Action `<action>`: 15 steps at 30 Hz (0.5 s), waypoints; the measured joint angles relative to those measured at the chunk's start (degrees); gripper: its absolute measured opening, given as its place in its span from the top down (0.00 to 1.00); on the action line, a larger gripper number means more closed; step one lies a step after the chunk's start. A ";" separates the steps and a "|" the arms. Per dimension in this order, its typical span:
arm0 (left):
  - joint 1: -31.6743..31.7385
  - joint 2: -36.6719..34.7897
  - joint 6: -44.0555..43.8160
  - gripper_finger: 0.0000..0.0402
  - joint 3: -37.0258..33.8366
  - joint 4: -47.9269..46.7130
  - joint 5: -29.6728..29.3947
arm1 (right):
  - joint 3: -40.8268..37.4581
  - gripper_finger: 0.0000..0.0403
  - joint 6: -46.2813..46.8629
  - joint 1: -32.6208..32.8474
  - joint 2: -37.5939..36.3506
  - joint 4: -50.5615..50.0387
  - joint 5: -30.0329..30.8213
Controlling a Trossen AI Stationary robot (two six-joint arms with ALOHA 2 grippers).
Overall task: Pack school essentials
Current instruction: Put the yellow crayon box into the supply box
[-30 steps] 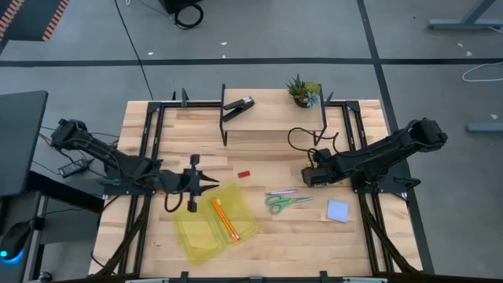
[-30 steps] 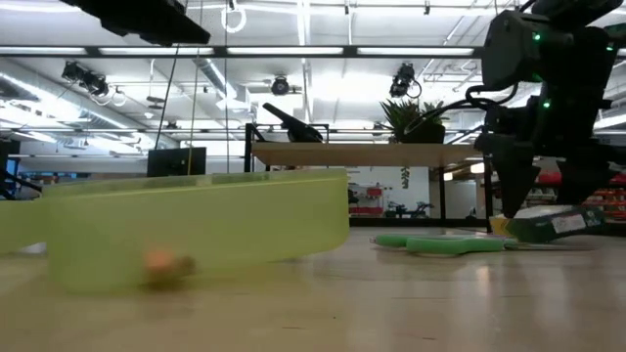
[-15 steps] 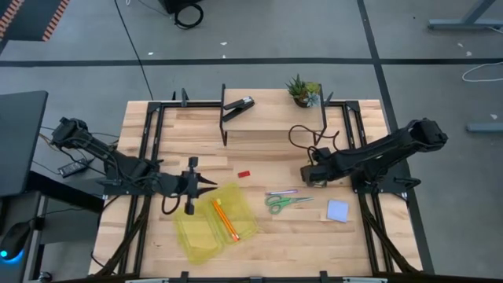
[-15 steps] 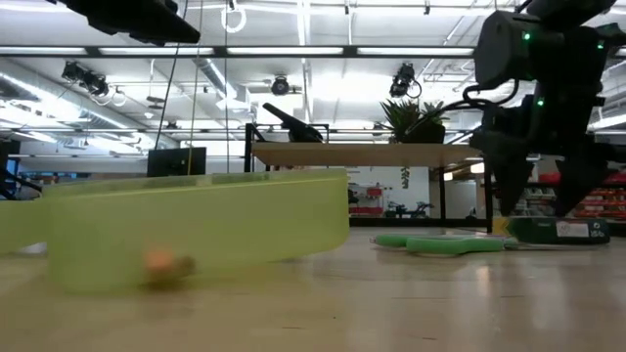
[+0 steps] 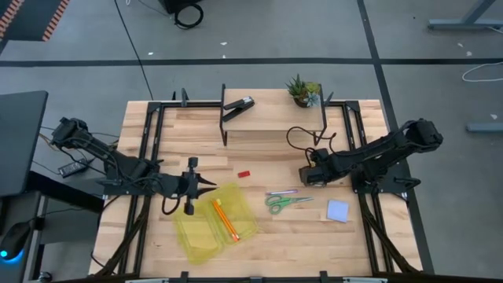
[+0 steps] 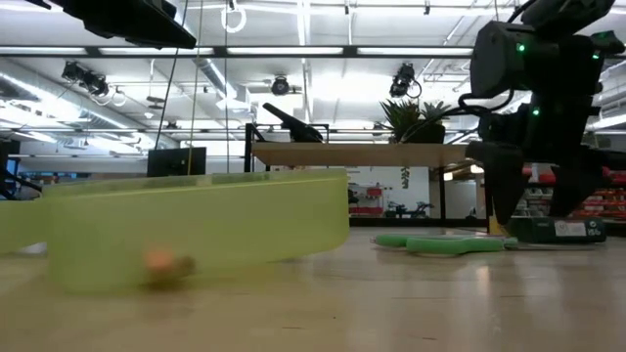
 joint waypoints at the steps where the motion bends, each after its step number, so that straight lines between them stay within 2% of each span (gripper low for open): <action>1: 0.01 0.00 0.00 0.85 0.00 -0.05 0.01 | 0.00 0.05 -0.17 0.00 -0.71 -0.02 -0.02; 6: 0.02 0.02 0.03 0.86 0.01 -0.07 -0.01 | 0.00 0.05 1.28 0.00 -3.90 -1.87 0.00; 15: 0.02 0.02 0.07 0.85 0.01 -0.81 0.01 | 0.00 0.05 3.74 0.30 -4.01 -2.62 -1.31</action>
